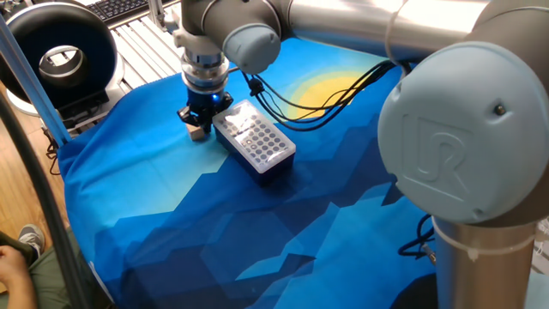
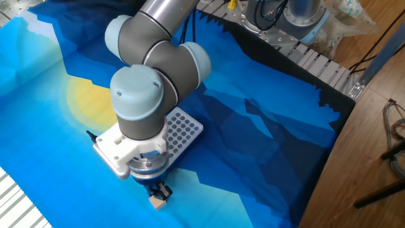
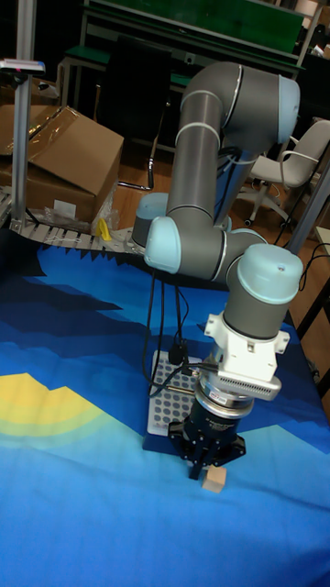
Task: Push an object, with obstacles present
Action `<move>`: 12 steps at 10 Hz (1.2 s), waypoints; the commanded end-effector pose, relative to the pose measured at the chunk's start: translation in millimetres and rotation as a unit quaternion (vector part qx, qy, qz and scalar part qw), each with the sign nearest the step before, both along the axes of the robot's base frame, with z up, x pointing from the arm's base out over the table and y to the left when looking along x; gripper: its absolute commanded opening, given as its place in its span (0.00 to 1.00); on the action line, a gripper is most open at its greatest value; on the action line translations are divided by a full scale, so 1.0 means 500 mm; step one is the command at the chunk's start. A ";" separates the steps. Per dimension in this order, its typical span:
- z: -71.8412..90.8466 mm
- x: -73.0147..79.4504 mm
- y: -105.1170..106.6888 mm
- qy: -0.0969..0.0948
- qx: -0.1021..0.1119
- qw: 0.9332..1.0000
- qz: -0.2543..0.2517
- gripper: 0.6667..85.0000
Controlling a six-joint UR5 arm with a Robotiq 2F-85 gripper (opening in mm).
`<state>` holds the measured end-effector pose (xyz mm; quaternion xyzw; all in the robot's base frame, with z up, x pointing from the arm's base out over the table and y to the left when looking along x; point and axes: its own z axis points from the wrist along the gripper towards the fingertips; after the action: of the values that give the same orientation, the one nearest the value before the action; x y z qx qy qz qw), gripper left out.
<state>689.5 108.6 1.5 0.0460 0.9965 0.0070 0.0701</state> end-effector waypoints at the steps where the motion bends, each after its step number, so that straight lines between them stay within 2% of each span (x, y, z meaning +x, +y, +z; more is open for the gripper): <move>1: 0.004 -0.015 -0.063 0.020 -0.063 0.996 0.055 0.00; 2: 0.002 -0.027 -0.060 0.033 -0.063 0.994 0.088 0.00; 4: -0.001 -0.043 -0.037 0.046 -0.043 0.989 0.130 0.00; 6: -0.002 -0.051 -0.005 0.051 -0.009 0.993 0.104 0.00; 9: 0.009 -0.037 0.040 0.046 -0.009 0.996 0.081 0.00; 10: 0.006 -0.032 0.033 0.044 -0.015 0.995 0.083 0.00; 12: 0.002 -0.023 0.041 0.038 -0.015 0.996 0.083 0.00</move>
<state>673.0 120.9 2.6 -0.0439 0.9986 -0.0097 0.0276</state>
